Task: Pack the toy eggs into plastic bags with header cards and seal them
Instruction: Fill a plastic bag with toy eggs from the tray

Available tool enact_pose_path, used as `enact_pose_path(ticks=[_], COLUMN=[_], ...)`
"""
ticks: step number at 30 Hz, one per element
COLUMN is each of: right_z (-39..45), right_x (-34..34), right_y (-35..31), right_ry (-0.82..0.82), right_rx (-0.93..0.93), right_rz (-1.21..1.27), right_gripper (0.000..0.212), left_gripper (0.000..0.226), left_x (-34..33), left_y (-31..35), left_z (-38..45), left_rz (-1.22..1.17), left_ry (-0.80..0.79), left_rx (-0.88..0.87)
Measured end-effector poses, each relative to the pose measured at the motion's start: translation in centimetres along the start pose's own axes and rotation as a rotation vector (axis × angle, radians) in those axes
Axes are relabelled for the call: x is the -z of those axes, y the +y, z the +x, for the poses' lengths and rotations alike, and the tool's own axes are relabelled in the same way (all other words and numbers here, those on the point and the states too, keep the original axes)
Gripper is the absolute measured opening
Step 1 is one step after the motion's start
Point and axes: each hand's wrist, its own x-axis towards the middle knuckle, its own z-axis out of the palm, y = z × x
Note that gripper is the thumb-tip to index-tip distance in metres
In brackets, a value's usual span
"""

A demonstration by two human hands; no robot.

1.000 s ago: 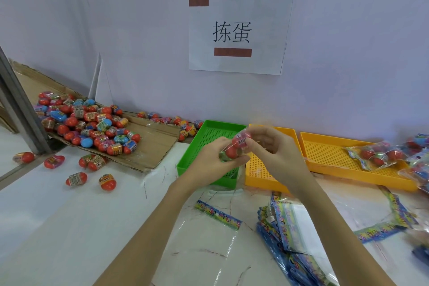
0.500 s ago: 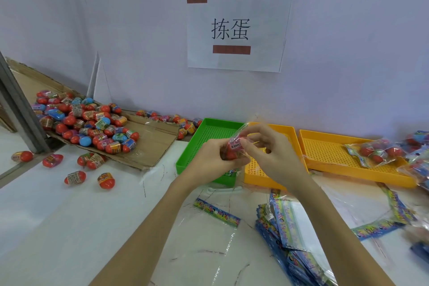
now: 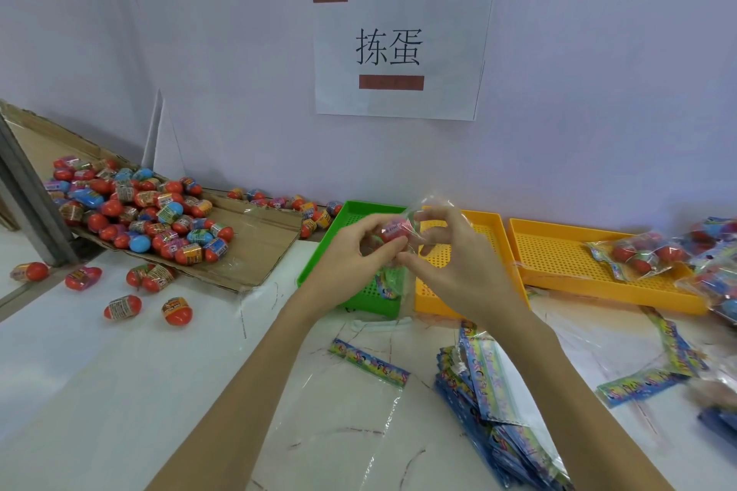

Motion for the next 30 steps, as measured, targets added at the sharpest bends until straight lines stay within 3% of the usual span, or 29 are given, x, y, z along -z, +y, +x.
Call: enact_pose_path(ticks=[3,6,14,19,23,27,30], right_z=[-0.1,-0.2,-0.2,-0.6,-0.5,-0.2,-0.2], right_x=[-0.5,-1.4,-1.8,-2.2,-1.5,-1.3,-2.0], right_y=[-0.1,-0.3,-0.1,-0.6,-0.1,-0.4,-1.0], right_ry=[0.059,0.054,-0.046,0.153,0.262,0.466,0.355], right_rx=[-0.006,0.014,0.052,0.329,0.449,0.363,0.000], right_rz=[0.025,-0.061,-0.192,-0.211,-0.192,-0.104,0.111], right_gripper=[0.064,0.069,0.056,0.049,0.027,0.024,0.064], left_gripper=[0.036,0.025,0.010,0.009,0.008,0.011,0.012], left_x=[0.3,0.3,0.4,1.1,1.2,0.7,0.1], left_y=[0.1,0.1,0.1,1.1,1.2,0.7,0.3], left_z=[0.0,0.0,0.1,0.2,0.1,0.1,0.2], left_rz=[-0.113,-0.102,-0.108,-0.424,-0.376,-0.435,-0.557], left_ry=[0.000,0.036,0.081,0.094,0.102,0.173,0.226], left_rx=[0.026,0.011,0.081,0.120,0.103,0.187,0.203])
